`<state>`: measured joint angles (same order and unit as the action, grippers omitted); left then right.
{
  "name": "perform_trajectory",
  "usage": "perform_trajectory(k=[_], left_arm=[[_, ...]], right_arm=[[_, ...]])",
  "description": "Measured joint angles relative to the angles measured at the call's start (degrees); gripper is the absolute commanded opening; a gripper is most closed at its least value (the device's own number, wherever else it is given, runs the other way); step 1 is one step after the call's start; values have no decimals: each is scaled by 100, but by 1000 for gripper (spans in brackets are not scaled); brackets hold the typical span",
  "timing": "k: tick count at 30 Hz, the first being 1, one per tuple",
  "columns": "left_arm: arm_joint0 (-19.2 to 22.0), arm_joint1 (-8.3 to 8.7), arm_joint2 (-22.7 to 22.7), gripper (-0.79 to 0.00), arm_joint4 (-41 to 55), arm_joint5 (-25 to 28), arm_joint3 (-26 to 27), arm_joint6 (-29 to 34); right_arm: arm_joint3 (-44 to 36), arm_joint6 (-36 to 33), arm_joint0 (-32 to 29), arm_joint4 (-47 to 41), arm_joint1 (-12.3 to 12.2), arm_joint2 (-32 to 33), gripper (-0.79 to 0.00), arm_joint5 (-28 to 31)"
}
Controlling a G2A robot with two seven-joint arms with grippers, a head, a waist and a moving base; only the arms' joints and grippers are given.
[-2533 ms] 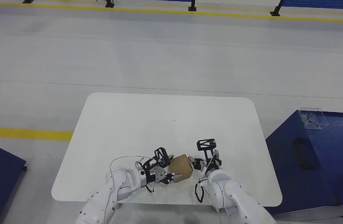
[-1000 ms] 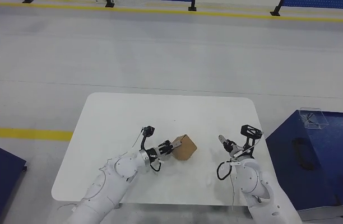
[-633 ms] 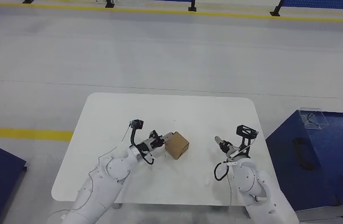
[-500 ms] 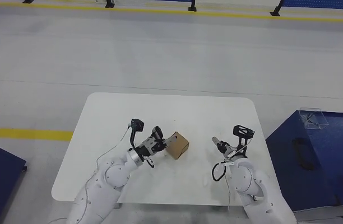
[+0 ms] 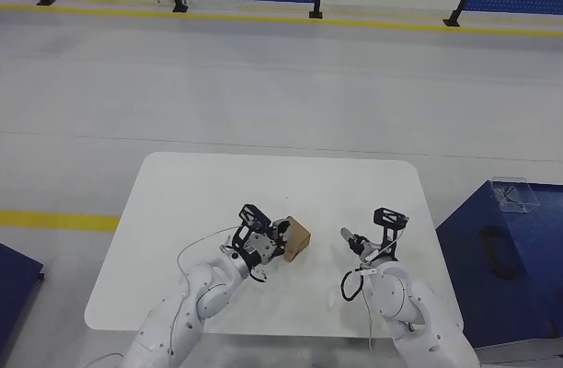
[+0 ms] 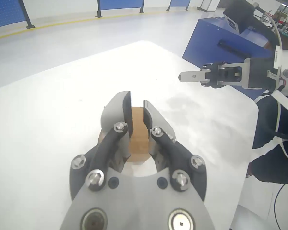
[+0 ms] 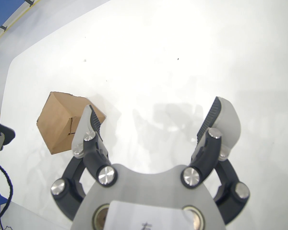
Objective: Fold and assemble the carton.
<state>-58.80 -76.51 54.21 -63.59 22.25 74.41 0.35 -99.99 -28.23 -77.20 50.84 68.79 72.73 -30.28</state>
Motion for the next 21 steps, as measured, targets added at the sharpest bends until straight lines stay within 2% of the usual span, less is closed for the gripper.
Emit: perform_trajectory(k=[3, 9, 17, 21], left_arm=[[-3, 4, -5, -785, -38, -38, -1, 37], [61, -50, -270, -785, -669, -471, 12, 464], [348, -196, -527, -785, -576, -590, -451, 818], [414, -244, -588, -785, -614, -665, -583, 769]], right_arm=[[0, 0, 0, 0, 0, 0, 0, 0], [0, 0, 0, 0, 0, 0, 0, 0], [0, 0, 0, 0, 0, 0, 0, 0], [0, 0, 0, 0, 0, 0, 0, 0]])
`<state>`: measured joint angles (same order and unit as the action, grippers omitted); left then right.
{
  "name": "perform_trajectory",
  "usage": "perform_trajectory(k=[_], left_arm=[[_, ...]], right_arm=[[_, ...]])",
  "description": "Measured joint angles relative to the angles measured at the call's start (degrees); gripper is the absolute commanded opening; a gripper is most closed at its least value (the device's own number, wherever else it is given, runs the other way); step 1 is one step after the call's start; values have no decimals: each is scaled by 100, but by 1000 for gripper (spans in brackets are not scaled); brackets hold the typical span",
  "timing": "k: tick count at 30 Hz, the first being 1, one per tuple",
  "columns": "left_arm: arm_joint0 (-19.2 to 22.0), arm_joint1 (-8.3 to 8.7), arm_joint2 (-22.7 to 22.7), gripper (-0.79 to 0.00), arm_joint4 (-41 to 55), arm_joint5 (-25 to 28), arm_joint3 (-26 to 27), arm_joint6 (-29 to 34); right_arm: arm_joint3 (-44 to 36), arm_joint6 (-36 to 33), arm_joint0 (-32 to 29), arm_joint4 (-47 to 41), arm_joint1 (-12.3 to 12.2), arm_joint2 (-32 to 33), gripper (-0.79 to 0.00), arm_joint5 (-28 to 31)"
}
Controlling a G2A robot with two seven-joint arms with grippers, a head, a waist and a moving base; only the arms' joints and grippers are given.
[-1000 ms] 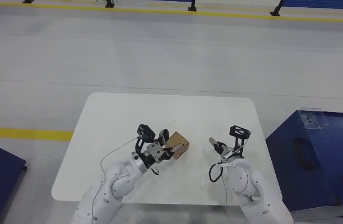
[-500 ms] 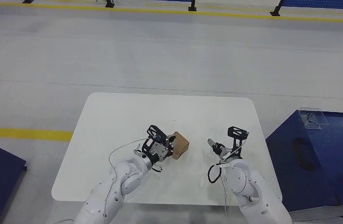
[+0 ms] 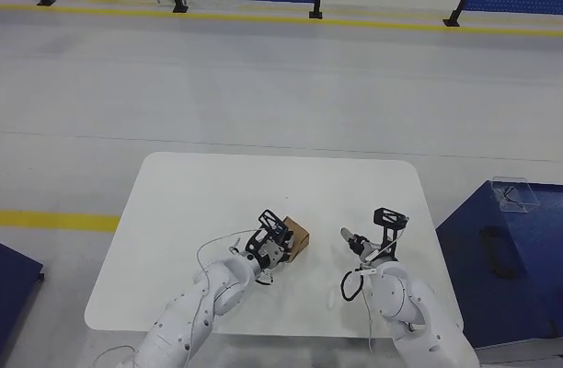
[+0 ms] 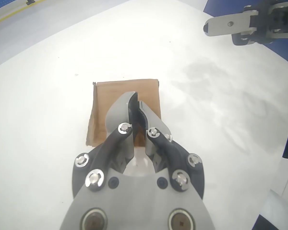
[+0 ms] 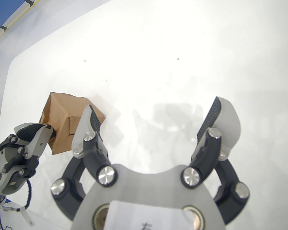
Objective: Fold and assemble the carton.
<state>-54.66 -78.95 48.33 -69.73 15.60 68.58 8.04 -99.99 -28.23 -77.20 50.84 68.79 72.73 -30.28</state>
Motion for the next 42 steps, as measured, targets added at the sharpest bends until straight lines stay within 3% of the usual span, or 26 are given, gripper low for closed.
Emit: perform_trajectory(k=[7, 15, 23, 32, 38, 42], left_arm=[[-163, 19, 68, -785, -252, -38, 274, -403], [-42, -41, 8, -785, -156, 101, 28, -22], [-207, -17, 124, -785, -428, 19, 297, -624], [-50, -98, 31, -785, -346, 57, -38, -172], [-166, -96, 95, -785, -480, -11, 185, -734], [-272, -66, 181, -785, -570, 14, 289, -735]], right_arm=[[0, 0, 0, 0, 0, 0, 0, 0], [0, 0, 0, 0, 0, 0, 0, 0], [0, 0, 0, 0, 0, 0, 0, 0], [0, 0, 0, 0, 0, 0, 0, 0], [0, 0, 0, 0, 0, 0, 0, 0], [0, 0, 0, 0, 0, 0, 0, 0]])
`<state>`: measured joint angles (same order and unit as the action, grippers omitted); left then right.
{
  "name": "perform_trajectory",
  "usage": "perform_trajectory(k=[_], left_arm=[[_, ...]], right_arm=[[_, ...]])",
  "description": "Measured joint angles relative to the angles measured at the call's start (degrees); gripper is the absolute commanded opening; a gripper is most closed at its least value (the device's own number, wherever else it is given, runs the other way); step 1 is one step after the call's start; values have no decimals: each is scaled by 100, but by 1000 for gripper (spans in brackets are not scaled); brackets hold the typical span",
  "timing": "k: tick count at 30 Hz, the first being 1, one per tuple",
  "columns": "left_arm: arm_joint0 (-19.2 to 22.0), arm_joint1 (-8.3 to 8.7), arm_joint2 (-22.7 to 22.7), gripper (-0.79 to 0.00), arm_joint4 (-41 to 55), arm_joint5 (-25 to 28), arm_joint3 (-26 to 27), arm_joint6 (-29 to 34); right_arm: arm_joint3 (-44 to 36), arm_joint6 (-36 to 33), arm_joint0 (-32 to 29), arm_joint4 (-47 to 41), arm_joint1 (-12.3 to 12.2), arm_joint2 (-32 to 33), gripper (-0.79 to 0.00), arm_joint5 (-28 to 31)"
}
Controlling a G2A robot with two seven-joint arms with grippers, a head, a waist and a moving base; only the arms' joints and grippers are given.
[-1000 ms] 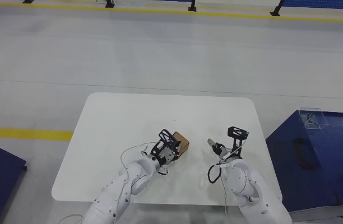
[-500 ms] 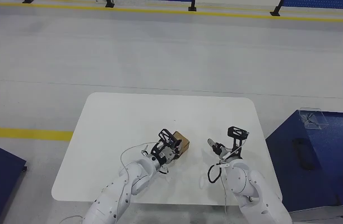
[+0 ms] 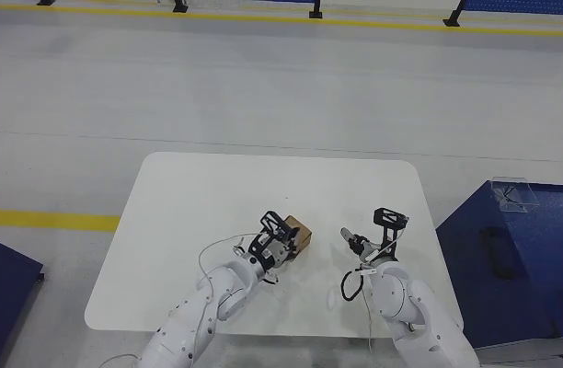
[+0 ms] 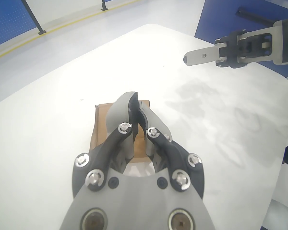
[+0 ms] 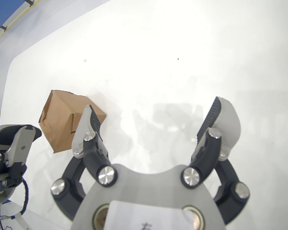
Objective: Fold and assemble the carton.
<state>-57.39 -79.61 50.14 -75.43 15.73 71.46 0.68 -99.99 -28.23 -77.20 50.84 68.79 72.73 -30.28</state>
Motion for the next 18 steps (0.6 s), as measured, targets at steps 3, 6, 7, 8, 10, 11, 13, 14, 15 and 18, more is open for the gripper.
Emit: perform_trajectory(k=[3, 6, 7, 8, 10, 11, 13, 14, 15, 18], left_arm=[[22, -12, 11, -785, 51, 23, -99, 172], [111, -52, -34, -785, 147, 24, -291, 413], [151, -72, -50, -785, 217, 25, -352, 485], [172, -84, -57, -785, 256, 32, -365, 471], [148, -86, -45, -785, 204, 46, -258, 200], [97, -74, -16, -785, 143, 32, -161, 36], [-98, -20, 113, -785, 12, 12, 177, -361], [-221, 13, 199, -785, -41, -6, 368, -550], [-367, 52, 296, -785, -90, 2, 581, -739], [-924, 207, 686, -86, -400, 46, 1375, -1109]], right_arm=[[0, 0, 0, 0, 0, 0, 0, 0], [0, 0, 0, 0, 0, 0, 0, 0], [0, 0, 0, 0, 0, 0, 0, 0], [0, 0, 0, 0, 0, 0, 0, 0], [0, 0, 0, 0, 0, 0, 0, 0], [0, 0, 0, 0, 0, 0, 0, 0], [0, 0, 0, 0, 0, 0, 0, 0], [0, 0, 0, 0, 0, 0, 0, 0], [0, 0, 0, 0, 0, 0, 0, 0], [0, 0, 0, 0, 0, 0, 0, 0]])
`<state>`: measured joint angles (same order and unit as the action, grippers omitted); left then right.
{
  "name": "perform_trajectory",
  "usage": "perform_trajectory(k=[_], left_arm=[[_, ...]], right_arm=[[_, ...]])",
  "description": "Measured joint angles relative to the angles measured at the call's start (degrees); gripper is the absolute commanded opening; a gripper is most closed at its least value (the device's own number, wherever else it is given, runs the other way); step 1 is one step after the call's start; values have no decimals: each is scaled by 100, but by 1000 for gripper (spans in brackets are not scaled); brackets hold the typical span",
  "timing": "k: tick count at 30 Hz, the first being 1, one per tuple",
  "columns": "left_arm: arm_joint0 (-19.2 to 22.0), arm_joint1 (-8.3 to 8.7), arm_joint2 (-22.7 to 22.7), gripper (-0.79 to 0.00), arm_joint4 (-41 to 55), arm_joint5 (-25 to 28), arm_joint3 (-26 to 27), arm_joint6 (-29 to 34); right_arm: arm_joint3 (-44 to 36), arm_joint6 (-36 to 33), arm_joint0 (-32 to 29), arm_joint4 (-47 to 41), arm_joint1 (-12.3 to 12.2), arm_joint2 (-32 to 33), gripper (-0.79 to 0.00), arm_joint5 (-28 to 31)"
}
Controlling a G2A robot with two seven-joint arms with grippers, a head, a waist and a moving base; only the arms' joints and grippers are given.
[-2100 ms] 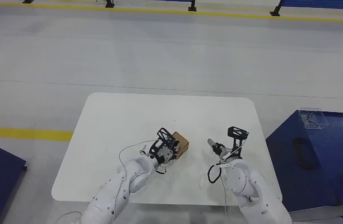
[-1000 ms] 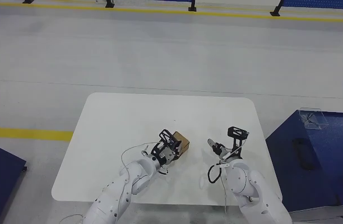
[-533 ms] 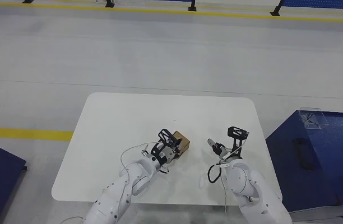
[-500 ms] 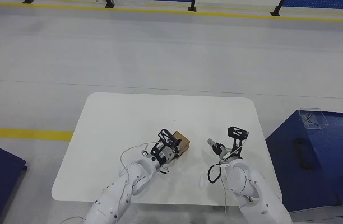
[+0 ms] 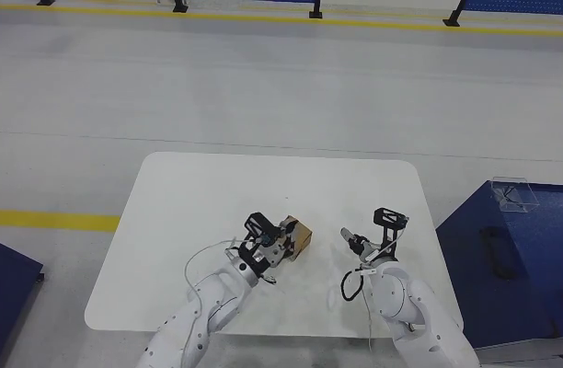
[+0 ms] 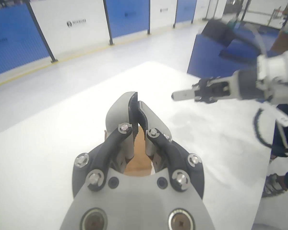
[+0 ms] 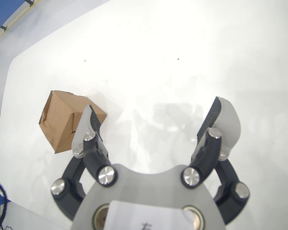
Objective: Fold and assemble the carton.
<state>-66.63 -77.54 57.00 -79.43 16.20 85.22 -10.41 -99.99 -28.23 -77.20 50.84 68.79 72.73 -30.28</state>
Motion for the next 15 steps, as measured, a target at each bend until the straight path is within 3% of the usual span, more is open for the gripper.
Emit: perform_trajectory(k=[1, 4, 10, 15], left_arm=[[-230, 48, 126, -784, -122, -3, 316, -11], [-341, 64, 163, -736, -165, 7, 494, 7], [-312, 61, 154, -347, -156, 8, 425, 8], [-313, 61, 154, -129, -157, 8, 426, 8]], right_arm=[[0, 0, 0, 0, 0, 0, 0, 0], [0, 0, 0, 0, 0, 0, 0, 0], [0, 0, 0, 0, 0, 0, -1, 0], [0, 0, 0, 0, 0, 0, -1, 0]])
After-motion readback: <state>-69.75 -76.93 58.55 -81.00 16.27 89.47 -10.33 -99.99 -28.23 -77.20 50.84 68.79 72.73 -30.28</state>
